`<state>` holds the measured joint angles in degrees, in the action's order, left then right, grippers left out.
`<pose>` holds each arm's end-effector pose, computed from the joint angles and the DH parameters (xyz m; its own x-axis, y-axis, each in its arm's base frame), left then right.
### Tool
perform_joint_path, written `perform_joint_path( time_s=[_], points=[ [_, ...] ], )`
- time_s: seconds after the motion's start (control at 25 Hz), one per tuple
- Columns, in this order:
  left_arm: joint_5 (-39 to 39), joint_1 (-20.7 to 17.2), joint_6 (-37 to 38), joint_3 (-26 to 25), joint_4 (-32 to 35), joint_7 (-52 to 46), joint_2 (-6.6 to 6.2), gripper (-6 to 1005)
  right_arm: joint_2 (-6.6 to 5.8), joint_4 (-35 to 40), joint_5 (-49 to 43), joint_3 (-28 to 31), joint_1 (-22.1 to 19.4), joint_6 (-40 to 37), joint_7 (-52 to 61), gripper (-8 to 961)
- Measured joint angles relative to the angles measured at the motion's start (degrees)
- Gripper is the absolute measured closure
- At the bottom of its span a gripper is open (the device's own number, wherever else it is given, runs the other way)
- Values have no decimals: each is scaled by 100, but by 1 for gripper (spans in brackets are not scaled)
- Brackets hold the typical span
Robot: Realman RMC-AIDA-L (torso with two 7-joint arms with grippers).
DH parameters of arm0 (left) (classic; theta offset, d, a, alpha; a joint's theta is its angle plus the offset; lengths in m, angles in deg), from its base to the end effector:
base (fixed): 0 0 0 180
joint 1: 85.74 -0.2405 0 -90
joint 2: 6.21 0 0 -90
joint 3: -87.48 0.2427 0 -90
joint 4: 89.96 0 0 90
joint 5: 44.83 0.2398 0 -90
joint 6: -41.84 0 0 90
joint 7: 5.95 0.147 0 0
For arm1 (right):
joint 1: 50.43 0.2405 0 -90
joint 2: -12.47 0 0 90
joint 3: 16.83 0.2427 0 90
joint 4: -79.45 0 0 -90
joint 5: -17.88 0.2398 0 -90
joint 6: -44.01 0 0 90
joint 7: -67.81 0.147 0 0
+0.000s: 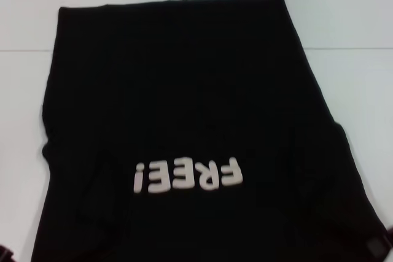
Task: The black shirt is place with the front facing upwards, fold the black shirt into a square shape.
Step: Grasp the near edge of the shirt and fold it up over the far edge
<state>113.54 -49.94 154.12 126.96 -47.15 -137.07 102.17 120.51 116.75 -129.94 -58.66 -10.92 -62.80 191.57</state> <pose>-0.3204 0.3042 0.0877 0.2449 0.9278 -0.2813 0.9524 -0.2846 -0.1093 0.2925 0.3351 0.0644 0.4653 -0.8681 0.1727 -0.8823 -0.4705 0.0125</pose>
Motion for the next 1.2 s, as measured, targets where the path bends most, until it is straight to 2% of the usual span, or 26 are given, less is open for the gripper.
perform_joint_path(
  time_s=[0.2,0.32,0.44,0.56,0.76,0.96,1.08,1.12,1.16,1.2],
  points=[
    [66,83,294,92,-210,215,18,952,6,-53,-182,-21,-92,-248,-427,914],
    [70,123,309,63,-294,294,10,952,61,-88,-245,42,-107,-247,-508,914],
    [26,164,301,-223,-297,428,1,952,94,-99,-223,397,-116,-178,-508,914],
    [20,265,195,-769,-298,551,-25,952,98,-100,-206,1075,-114,-125,-506,914],
    [-26,515,-640,-1922,-494,396,-165,952,-28,-187,305,2474,-142,250,-184,913],
    [-684,559,-1959,-2654,-709,179,-167,952,-161,-728,1367,2927,-297,1135,-84,913],
    [-1354,483,-2783,-2802,-983,201,-110,953,-86,-1064,1961,2922,-312,1866,-186,913],
    [-1571,460,-2993,-2821,-1063,245,-87,953,-29,-1110,2046,2921,-300,2063,-241,913],
    [-1769,438,-3162,-2831,-1130,302,-61,953,106,-1164,2196,2920,-234,2472,-382,913],
    [-2031,419,-3420,-2839,-1221,404,-3,953,106,-1164,2196,2920,-234,2472,-382,913]
  ],
)
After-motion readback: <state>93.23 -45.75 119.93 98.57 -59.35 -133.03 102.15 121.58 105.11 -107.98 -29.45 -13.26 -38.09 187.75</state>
